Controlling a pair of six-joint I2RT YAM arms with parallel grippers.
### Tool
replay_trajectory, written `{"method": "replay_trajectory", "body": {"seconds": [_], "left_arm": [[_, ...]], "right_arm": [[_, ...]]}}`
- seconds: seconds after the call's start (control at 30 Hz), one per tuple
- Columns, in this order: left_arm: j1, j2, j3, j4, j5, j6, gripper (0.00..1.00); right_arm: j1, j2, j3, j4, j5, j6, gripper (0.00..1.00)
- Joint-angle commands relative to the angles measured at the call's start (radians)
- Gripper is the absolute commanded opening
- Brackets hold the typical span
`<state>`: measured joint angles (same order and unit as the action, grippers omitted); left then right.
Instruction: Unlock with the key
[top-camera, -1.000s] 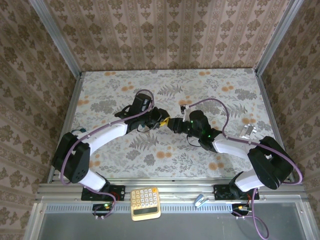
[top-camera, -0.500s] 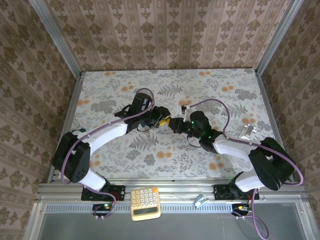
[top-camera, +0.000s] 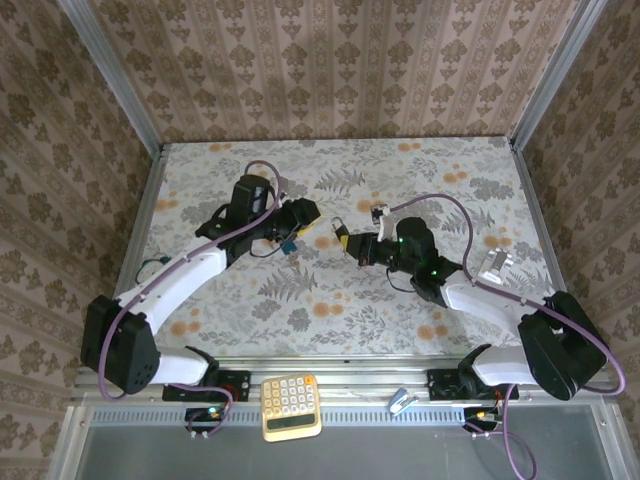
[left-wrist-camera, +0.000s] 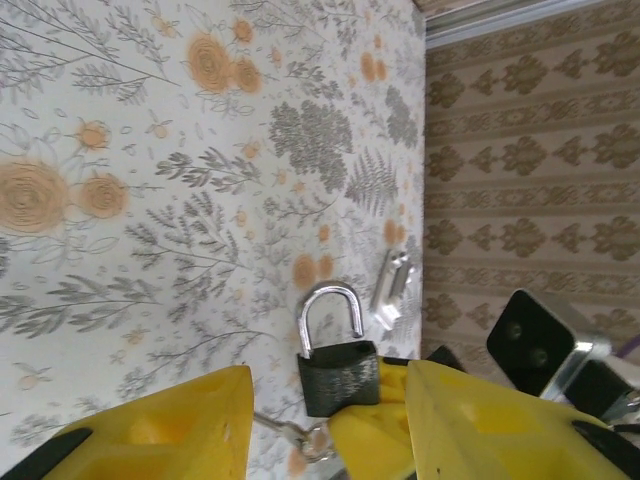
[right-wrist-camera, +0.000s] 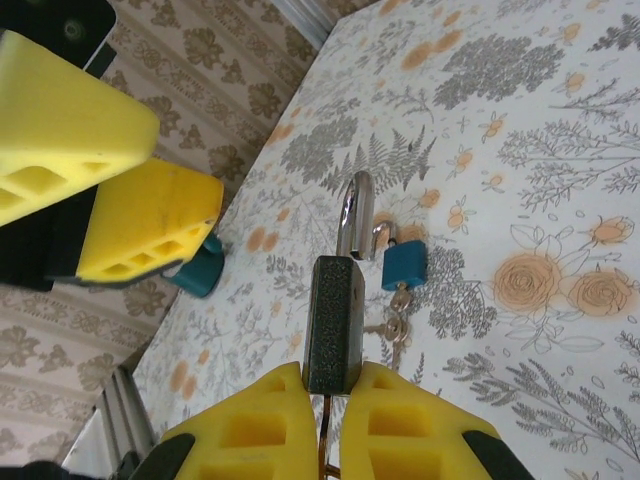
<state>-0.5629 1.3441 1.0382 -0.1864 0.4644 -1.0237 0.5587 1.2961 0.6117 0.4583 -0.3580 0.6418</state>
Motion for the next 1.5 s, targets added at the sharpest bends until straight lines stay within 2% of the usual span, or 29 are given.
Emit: {"method": "replay_trajectory", "body": {"seconds": [0.0,0.1,0.23,0.37,0.67,1.0,1.47], "left_arm": [[0.009,-0.01,0.082,-0.191,0.005,0.206,0.44],[0.01,-0.002,0.132,-0.299,0.005,0.311,0.44],[0.011,-0.012,0.148,-0.325,0.041,0.393,0.44],[0.008,-0.018,0.153,-0.309,0.109,0.436,0.45],[-0.035,-0.002,0.188,-0.341,0.104,0.502,0.48],[-0.049,0.055,0.21,-0.381,0.075,0.512,0.46],[-0.064,0.073,0.202,-0.426,0.032,0.522,0.3]], "right_arm": [[-0.014,-0.055,0.008,-0.046,-0.114,-0.073,0.04],[-0.026,-0.074,0.025,-0.094,-0.167,-0.111,0.02],[-0.032,-0.075,0.059,-0.129,-0.271,-0.141,0.01],[-0.032,-0.067,0.097,-0.173,-0.337,-0.174,0.02],[-0.033,-0.063,0.122,-0.174,-0.435,-0.192,0.02],[-0.032,-0.091,0.108,-0.174,-0.454,-0.208,0.01],[-0.042,-0.144,0.076,-0.181,-0.385,-0.226,0.0]]}}
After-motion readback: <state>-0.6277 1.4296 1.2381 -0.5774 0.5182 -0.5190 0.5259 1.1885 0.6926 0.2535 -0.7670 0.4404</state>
